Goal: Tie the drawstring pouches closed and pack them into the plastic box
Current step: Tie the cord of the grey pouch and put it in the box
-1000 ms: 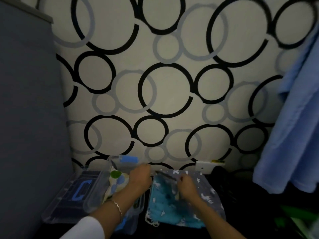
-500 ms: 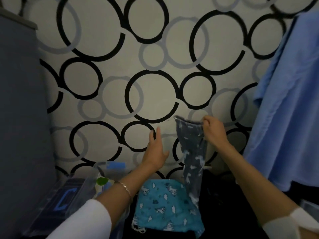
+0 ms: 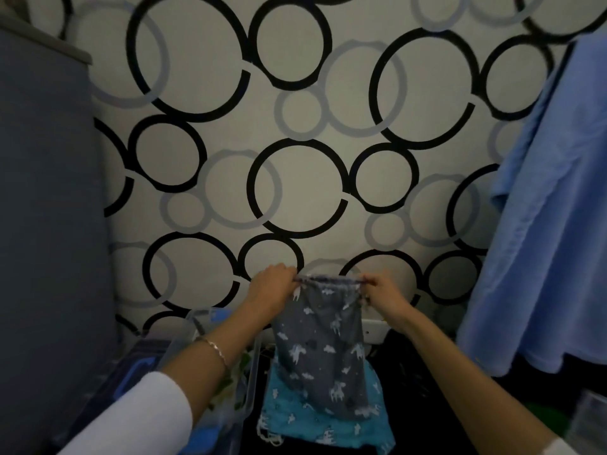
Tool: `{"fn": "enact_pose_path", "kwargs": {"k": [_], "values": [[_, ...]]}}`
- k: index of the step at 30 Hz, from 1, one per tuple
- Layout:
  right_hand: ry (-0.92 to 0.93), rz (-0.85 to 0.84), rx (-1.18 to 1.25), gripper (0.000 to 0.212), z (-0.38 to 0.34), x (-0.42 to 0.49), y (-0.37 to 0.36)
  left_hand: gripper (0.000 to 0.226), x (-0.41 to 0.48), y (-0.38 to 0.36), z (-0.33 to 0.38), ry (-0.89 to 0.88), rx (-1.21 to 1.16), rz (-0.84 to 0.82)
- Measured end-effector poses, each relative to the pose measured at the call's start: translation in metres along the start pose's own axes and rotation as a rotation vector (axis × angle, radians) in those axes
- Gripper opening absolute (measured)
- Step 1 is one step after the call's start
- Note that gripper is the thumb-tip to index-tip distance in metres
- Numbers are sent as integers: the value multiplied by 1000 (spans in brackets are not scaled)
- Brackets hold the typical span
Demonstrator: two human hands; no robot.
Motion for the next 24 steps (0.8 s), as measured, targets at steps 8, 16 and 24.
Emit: {"fn": "enact_pose_path", "kwargs": {"k": [8,16,24], "values": [[115,-208,-490,29,38,-30,-23,49,-32,-27,-21,-96,186,-53],[130,-210,-995,23,70,-24,-9,46,-36,-21,-16,-137,-205,-193],[-79,-54,-978,31,125,-31,65,28,-40,-14,-96,81,-675,-264]]}}
Point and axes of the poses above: each hand's wrist, its own x-axis towards the middle knuckle, its own y-axis out of the back of the hand, z = x × y, the point moved 9 cm from there along x, towards the middle knuckle, and after that the axes turned 2 degrees about -x, right-handed, at the moved point
